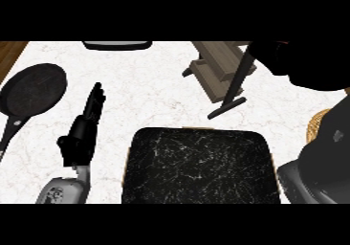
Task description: Pick the cupcake from the tray and place it in the tiered basket
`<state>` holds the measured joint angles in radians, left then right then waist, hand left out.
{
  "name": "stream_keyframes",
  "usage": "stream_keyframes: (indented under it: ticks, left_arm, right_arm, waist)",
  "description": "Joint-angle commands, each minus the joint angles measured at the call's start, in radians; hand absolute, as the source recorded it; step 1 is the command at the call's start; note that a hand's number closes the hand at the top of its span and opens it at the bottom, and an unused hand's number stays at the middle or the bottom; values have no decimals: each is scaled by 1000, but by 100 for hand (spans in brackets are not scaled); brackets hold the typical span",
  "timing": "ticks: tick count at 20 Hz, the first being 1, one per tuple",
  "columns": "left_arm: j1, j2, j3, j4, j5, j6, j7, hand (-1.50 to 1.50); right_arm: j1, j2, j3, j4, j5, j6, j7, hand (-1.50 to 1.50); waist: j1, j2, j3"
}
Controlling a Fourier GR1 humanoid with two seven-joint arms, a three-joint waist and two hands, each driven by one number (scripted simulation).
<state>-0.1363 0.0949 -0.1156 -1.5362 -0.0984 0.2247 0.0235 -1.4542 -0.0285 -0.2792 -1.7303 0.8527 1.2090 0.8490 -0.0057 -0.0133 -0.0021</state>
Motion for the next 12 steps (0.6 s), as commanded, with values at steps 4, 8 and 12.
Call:
stream_keyframes:
  ticks: [4,8,12]
  left_arm:
    - [-10,-14,-24,-27,-11,-5,36,0]
    - [6,-30,-33,-3,-30,8,3,0]
    - [44,-51,-68,-68,-44,17,27,0]
  right_arm:
    - [-254,-8,-153,280,-3,-69,130,150]
    - [-219,-40,-76,369,43,-200,76,150]
    - [-196,-163,-20,459,59,-232,-28,150]
  waist:
    - [16,8,1]
    - [21,14,1]
    - [26,16,1]
